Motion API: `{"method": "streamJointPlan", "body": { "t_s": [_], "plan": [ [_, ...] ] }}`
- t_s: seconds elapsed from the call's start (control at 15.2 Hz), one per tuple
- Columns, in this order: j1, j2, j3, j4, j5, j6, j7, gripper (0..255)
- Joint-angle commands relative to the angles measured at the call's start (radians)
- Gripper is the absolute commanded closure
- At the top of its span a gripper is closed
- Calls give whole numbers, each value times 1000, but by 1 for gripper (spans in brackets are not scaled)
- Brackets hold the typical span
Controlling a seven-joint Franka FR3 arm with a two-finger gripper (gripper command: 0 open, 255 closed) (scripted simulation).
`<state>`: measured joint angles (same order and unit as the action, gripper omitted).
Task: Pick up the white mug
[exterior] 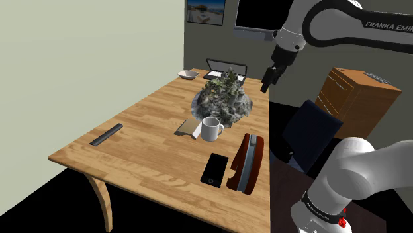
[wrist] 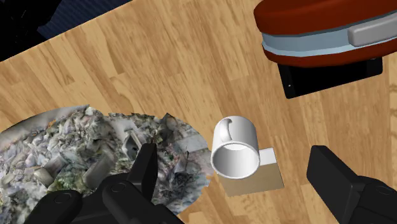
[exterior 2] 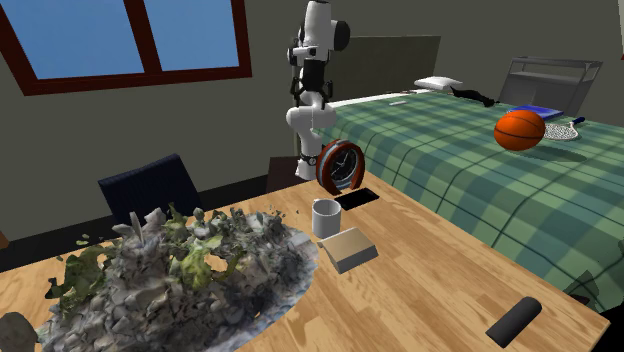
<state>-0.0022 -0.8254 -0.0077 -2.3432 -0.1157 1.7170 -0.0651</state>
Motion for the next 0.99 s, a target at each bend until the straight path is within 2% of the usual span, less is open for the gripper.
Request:
{"method": "streamJointPlan", "body": {
  "t_s": [0.0,0.46,0.92],
  "plan": [
    [0,0,0,0,0,0,0,0],
    [11,210,14,-17,29,180,46,0],
    [23,454,28,25,55,337,83,0]
  ]
}}
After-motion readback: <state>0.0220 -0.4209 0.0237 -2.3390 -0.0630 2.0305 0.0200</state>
